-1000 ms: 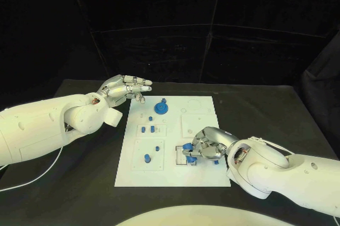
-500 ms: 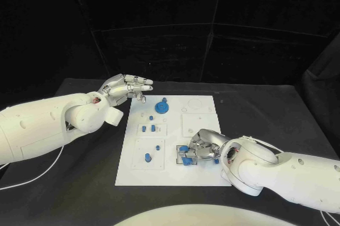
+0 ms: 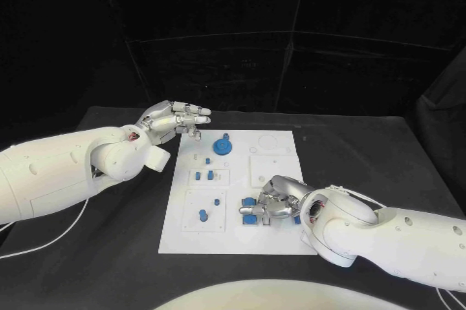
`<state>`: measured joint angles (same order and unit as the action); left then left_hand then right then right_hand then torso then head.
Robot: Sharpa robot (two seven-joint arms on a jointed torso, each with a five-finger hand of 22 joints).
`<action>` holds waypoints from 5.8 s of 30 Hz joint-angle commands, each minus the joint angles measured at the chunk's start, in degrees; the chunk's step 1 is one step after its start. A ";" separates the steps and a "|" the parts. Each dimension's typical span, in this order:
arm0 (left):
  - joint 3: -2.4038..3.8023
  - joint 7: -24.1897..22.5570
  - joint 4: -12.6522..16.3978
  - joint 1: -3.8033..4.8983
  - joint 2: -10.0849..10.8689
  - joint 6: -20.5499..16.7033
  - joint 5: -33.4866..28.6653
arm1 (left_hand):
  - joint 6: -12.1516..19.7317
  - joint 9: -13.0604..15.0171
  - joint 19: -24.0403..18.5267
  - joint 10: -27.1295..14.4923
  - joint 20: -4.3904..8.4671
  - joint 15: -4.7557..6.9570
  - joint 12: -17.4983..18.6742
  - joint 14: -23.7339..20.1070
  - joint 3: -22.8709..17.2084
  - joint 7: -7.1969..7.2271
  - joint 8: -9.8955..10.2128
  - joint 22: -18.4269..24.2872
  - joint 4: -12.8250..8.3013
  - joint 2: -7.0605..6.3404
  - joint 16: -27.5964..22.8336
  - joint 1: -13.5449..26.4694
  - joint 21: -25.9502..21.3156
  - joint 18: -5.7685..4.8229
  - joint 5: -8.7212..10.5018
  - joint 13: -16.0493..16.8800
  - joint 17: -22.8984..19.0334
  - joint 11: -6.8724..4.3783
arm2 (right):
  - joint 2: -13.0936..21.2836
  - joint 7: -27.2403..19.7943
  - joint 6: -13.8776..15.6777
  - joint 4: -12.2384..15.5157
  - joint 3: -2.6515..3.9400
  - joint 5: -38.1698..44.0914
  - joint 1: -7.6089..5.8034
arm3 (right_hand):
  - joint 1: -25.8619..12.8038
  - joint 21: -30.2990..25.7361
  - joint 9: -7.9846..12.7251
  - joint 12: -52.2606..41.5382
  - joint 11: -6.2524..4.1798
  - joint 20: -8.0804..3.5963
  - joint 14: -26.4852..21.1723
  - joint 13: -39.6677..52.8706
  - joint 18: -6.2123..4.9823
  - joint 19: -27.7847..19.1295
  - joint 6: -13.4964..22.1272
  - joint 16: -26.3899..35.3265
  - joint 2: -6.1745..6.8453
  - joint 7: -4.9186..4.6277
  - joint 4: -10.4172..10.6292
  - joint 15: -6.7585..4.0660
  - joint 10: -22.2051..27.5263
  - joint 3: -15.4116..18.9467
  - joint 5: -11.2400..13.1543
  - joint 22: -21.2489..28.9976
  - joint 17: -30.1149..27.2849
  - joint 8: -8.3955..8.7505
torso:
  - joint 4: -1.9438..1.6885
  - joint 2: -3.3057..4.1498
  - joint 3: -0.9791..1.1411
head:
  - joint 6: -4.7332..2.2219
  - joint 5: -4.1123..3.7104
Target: Assemble the parts on the task board
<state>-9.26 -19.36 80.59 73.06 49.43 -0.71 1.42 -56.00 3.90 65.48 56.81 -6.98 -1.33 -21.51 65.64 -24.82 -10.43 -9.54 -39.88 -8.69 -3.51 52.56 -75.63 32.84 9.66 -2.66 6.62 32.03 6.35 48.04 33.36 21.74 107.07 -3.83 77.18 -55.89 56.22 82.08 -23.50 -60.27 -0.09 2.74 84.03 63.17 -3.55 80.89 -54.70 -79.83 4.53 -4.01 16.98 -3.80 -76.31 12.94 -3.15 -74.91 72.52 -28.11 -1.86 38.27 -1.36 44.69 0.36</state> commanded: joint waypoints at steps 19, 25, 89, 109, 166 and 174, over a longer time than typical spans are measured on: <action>0.05 0.00 -0.09 0.09 0.25 0.84 -0.21 | 0.16 0.04 -0.34 -0.39 0.12 -0.13 -0.12 -0.42 0.44 -0.04 -0.32 0.10 -0.03 0.51 -0.26 -0.04 -0.33 0.73 -0.16 0.08 -0.06 0.15 | 2.10 -5.45 -0.74 2.03 0.02 2.76 -0.07 | 13.09 0.00 -1.01 -0.13 -0.27 -0.12 2.91 1.20 0.47 0.10 -0.01 0.02 -1.64 0.18 -5.87 -0.19 -0.65 -4.04 -1.29 -2.69 0.75 -0.02 | 0.03 -0.02 0.01 | 0.12 0.07; 0.05 0.15 -0.12 0.09 0.24 0.93 -0.21 | 0.16 0.04 -0.34 -0.39 0.12 -0.13 -0.12 -0.42 0.44 -0.04 -0.32 0.10 -0.03 0.51 -0.26 -0.04 -0.33 0.73 -0.16 0.08 -0.06 0.15 | 1.81 -5.10 -0.45 1.50 0.02 3.81 -0.07 | 12.19 0.06 -1.10 -0.31 -0.30 -0.12 2.93 1.45 0.50 0.19 -0.12 -0.02 -2.38 0.22 -5.19 -0.19 -0.82 -3.28 -1.54 -2.82 0.85 -0.08 | -0.08 -0.02 -0.03 | 0.04 -0.10; -0.02 -0.13 -0.10 0.07 0.36 0.67 -0.20 | 0.17 0.04 -0.40 -0.54 0.10 -0.14 -0.26 -0.51 0.49 -0.04 -0.39 0.12 -0.05 0.62 -0.21 -0.05 -0.37 0.74 -0.16 0.08 -0.16 0.16 | 16.85 -3.76 -9.12 4.96 0.20 7.96 -1.90 | 14.68 -1.63 3.67 6.26 0.67 0.73 2.37 -2.38 0.01 -1.24 -2.23 2.20 -7.84 -0.96 -7.70 0.65 0.97 2.62 -8.17 -1.06 -1.39 8.87 | 0.04 0.02 0.09 | -0.46 -2.66; -0.04 -0.01 -0.12 0.07 0.50 0.85 -0.20 | 0.17 0.04 -0.40 -0.54 0.10 -0.14 -0.26 -0.51 0.49 -0.04 -0.39 0.12 -0.05 0.62 -0.21 -0.05 -0.37 0.74 -0.16 0.08 -0.16 0.16 | 13.17 -0.81 -12.71 2.35 0.13 13.58 -1.40 | 13.99 -1.61 3.08 6.12 0.44 0.56 2.45 -2.14 0.05 -1.11 -3.14 2.17 -7.65 -0.65 -6.97 0.46 0.70 3.57 -7.45 -1.18 -1.19 8.72 | -0.11 0.06 0.04 | -0.19 -2.75; -0.06 0.33 -0.15 0.06 0.54 0.98 -0.20 | 0.20 0.05 -0.46 -0.72 0.06 -0.15 -0.55 -0.61 0.61 -0.03 -0.51 0.15 -0.12 0.75 -0.09 -0.08 -0.41 0.76 -0.16 0.09 -0.32 0.15 | 10.39 -8.34 2.74 3.90 0.10 -9.39 -0.59 | 22.08 -1.22 3.74 7.72 0.35 0.26 2.83 -2.23 0.32 -0.20 -4.43 1.57 -9.80 -0.92 -14.61 0.30 1.03 -9.05 -18.07 -2.38 0.82 16.15 | -0.05 0.00 -0.02 | 0.17 -2.48; -0.06 0.30 -0.04 0.06 0.55 0.99 -0.20 | 0.20 0.05 -0.46 -0.72 0.06 -0.15 -0.55 -0.61 0.61 -0.03 -0.51 0.15 -0.12 0.75 -0.09 -0.08 -0.41 0.76 -0.16 0.09 -0.32 0.15 | 9.05 -8.35 2.85 3.77 0.10 -12.12 -0.59 | 18.84 -0.81 3.75 6.62 0.00 0.13 2.98 -1.41 0.43 0.21 -6.49 1.17 -8.53 -0.26 -12.88 0.01 0.02 -11.36 -18.82 -2.98 1.42 16.29 | -0.05 -0.04 -0.03 | 0.48 -2.47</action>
<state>-9.37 -18.90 80.44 73.04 50.02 -0.37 1.42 -56.00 3.90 65.48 56.61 -6.98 -1.54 -21.74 65.43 -24.51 -10.43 -9.81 -39.80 -8.70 -3.24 52.56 -75.90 32.62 9.65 -2.66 6.62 31.75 6.55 57.25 26.15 22.70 110.77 -3.74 68.13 -56.42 75.52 81.10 -19.61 -53.46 0.02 2.86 83.90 61.65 -3.55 80.81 -60.72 -78.35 -4.00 -4.25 4.01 -3.33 -75.89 1.97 -21.51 -74.93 73.84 -11.95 -1.93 38.27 -1.39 45.08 -2.11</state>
